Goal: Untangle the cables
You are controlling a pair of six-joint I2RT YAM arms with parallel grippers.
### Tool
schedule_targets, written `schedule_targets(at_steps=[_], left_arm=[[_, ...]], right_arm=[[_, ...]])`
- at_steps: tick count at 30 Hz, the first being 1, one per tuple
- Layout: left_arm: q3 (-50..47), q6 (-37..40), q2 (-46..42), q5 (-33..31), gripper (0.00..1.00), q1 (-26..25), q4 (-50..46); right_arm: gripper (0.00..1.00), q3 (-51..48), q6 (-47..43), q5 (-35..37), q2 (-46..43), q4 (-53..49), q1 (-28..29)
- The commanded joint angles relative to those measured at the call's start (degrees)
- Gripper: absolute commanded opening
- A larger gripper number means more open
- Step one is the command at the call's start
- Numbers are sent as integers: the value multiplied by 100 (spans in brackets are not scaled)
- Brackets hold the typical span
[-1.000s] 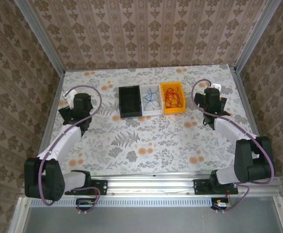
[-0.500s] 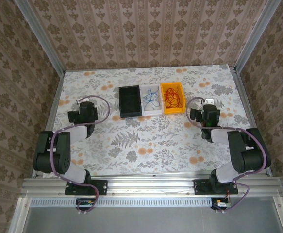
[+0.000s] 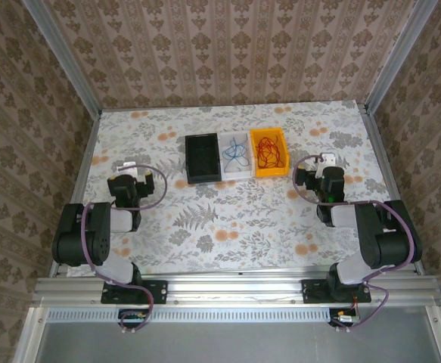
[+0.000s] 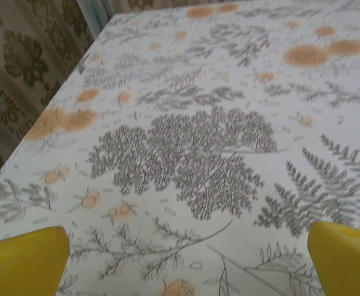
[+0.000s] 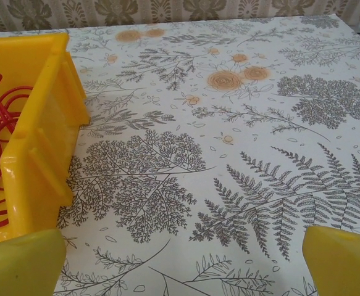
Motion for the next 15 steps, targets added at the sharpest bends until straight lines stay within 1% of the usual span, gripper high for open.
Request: schedule_targets(at_steps=[1,7,10,15], left_arm=[[111,51,-17,169,100,-7,294],[110,85,-6,160,100,-13,318],[111,84,-6,163,100,-9,314],[109,84,-6,161,100,-7,318]], right_arm=[[100,-24,-74,-132,13,225,-25],[100,41,-68,-147,43,132,-20],[100,106,-22,-283,72,41,-109],[100,-12,-71,-216,12,207,-55]])
